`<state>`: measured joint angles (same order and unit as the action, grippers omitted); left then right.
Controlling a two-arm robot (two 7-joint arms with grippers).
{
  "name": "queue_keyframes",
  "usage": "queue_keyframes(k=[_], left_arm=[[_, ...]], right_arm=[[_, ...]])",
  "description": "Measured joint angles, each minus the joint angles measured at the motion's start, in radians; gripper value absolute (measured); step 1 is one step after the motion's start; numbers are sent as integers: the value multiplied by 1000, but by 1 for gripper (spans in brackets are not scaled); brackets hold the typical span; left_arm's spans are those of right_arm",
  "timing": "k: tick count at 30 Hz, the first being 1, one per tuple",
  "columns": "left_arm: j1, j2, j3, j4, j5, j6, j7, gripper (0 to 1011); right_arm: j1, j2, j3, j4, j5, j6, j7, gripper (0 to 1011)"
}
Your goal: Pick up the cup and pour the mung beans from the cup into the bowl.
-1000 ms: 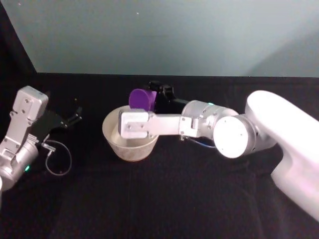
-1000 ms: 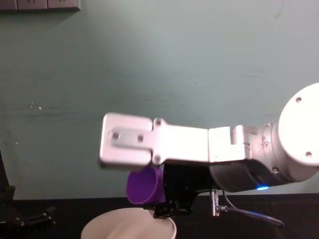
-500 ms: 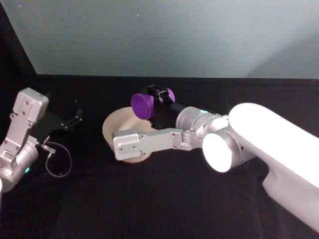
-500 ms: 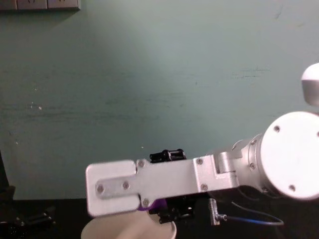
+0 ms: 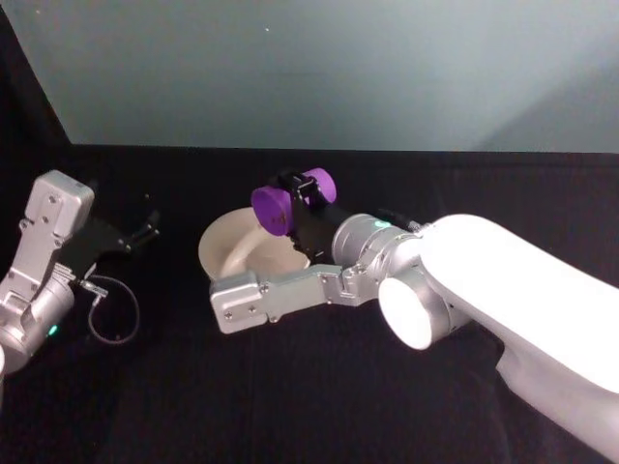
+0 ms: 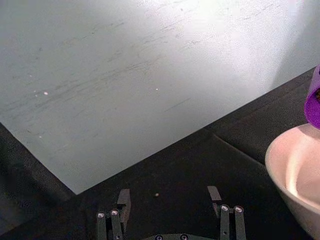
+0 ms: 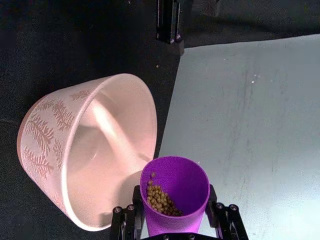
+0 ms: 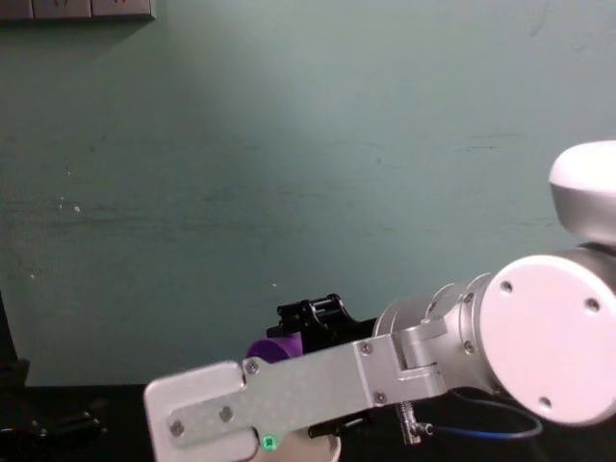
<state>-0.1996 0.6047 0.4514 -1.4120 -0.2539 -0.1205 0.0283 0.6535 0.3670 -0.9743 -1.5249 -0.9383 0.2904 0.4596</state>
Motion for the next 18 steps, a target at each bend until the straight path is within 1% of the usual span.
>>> queue_keyframes(k=[4,8,14,18], left_arm=[[0,0,0,0,0,0,0,1000],[0,0,0,0,0,0,0,1000],[0,0,0,0,0,0,0,1000],[0,0,0,0,0,0,0,1000]], right_arm=[[0,-3,-4,1,-22,-4,4,724],[2,-4,-12,1,-55,-8,12,726],[2,-7,-16,-1,-88,-13,22,726],[-2,-9,-15,-4,-101,-16,28,726]])
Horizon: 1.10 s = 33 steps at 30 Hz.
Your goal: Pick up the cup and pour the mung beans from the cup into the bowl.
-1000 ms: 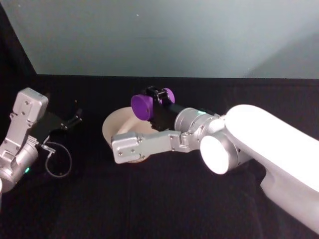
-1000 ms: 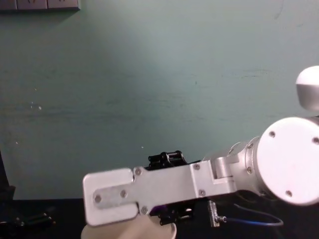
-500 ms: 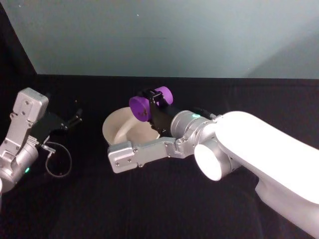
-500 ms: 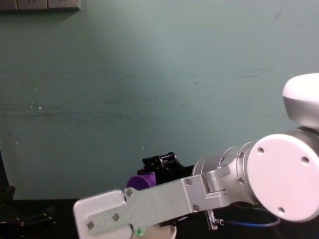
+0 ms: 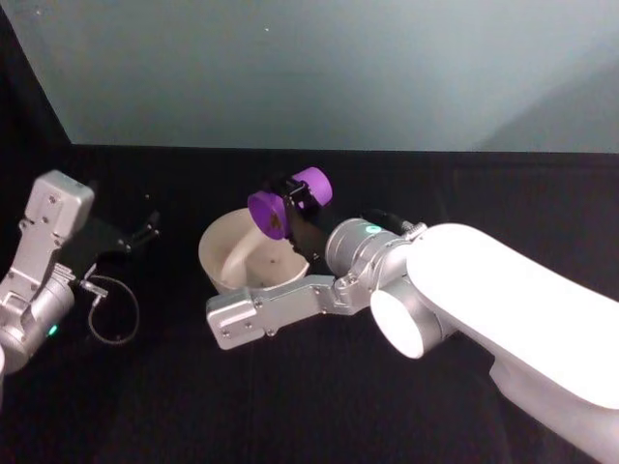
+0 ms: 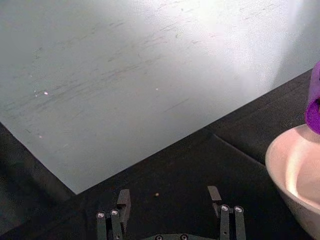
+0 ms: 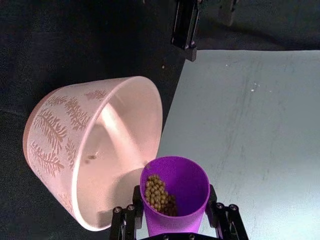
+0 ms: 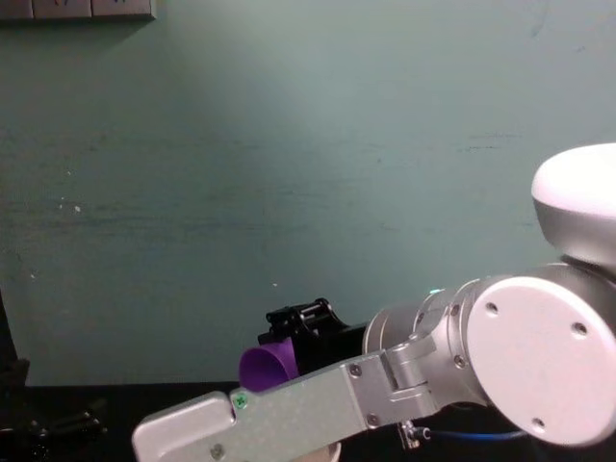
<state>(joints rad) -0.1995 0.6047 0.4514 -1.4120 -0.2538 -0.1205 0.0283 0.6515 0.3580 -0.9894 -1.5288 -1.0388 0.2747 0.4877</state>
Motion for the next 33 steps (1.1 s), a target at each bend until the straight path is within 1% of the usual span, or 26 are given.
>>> queue_keyframes(k=[21,33], left_arm=[[0,0,0,0,0,0,0,1000],[0,0,0,0,0,0,0,1000]], right_arm=[[-24,-15,26,-4,-61,-20,21,726],[-37,-25,45,0,-88,-37,28,726]])
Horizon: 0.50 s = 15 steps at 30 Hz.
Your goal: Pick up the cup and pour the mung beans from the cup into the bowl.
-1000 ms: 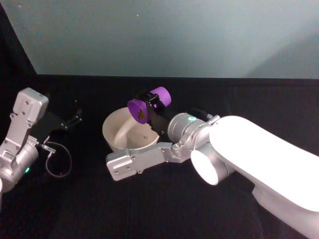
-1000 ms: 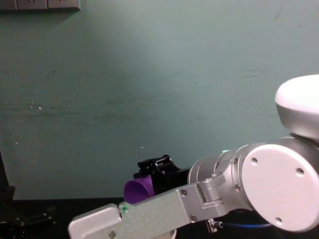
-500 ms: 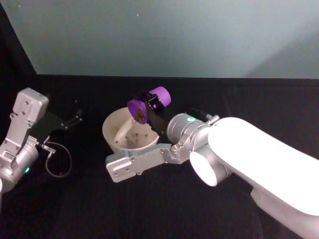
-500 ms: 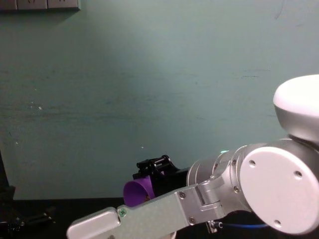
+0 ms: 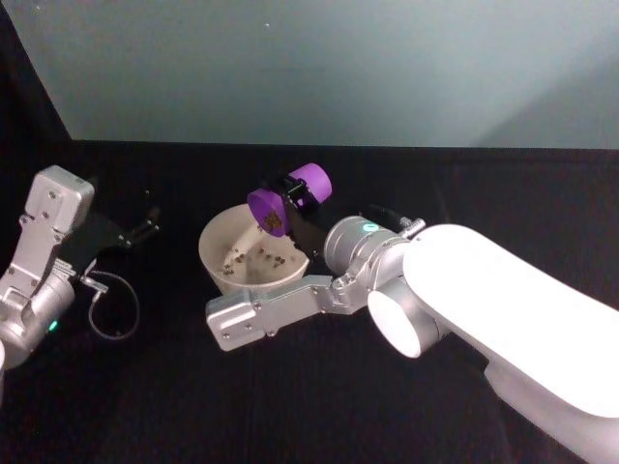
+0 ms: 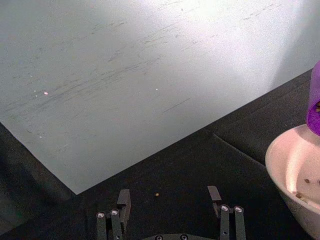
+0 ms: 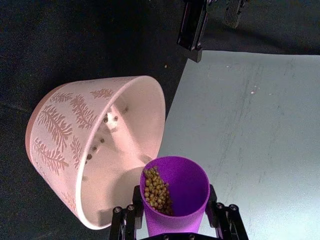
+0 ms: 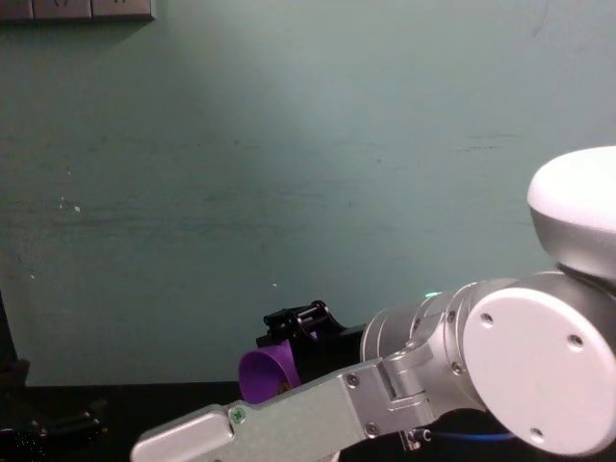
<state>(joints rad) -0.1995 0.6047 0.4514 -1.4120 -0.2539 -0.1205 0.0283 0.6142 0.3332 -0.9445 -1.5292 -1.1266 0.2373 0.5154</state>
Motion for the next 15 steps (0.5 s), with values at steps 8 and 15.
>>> queue_keyframes(k=[8,15], left_arm=[[0,0,0,0,0,0,0,1000],[0,0,0,0,0,0,0,1000]], right_arm=[[-9,-7,15,6,-14,-12,0,726],[-25,-17,39,8,-40,-33,-3,726]])
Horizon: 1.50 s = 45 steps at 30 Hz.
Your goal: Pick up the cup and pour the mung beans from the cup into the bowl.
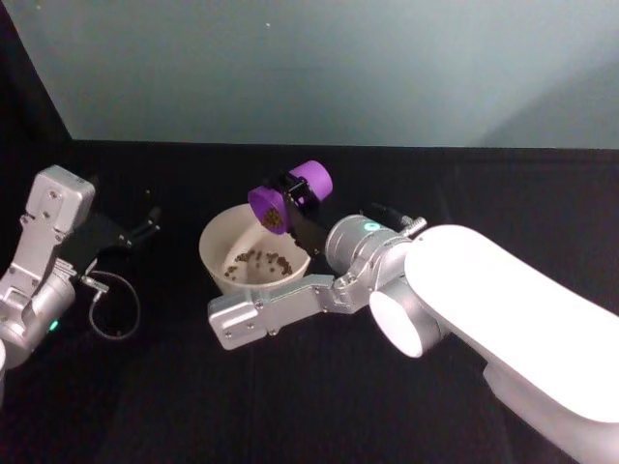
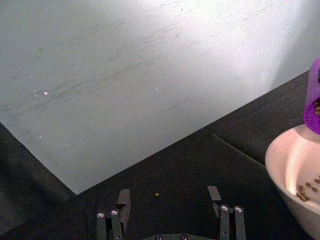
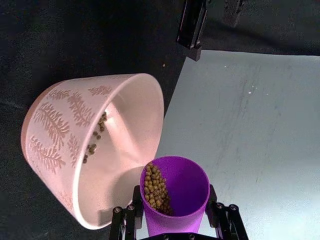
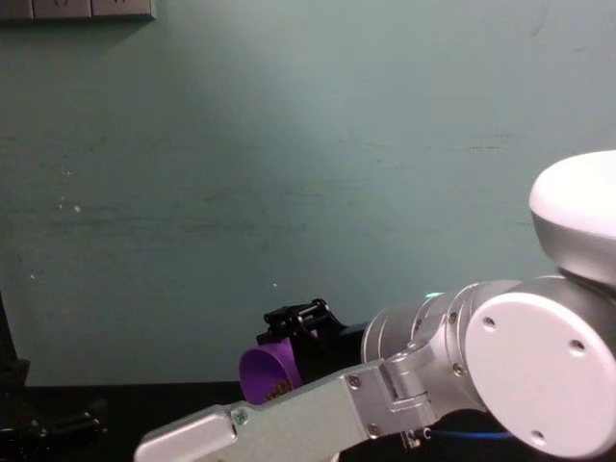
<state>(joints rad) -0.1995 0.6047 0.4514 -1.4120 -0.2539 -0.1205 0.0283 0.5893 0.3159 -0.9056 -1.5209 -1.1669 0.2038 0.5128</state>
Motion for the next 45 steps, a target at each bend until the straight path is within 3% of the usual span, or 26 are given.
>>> queue_keyframes(k=[10,45], left_arm=[[0,0,0,0,0,0,0,1000],[0,0,0,0,0,0,0,1000]], right_arm=[[-5,-1,6,-1,-11,-17,-24,726],[-6,5,-10,-19,-50,-21,-6,726]])
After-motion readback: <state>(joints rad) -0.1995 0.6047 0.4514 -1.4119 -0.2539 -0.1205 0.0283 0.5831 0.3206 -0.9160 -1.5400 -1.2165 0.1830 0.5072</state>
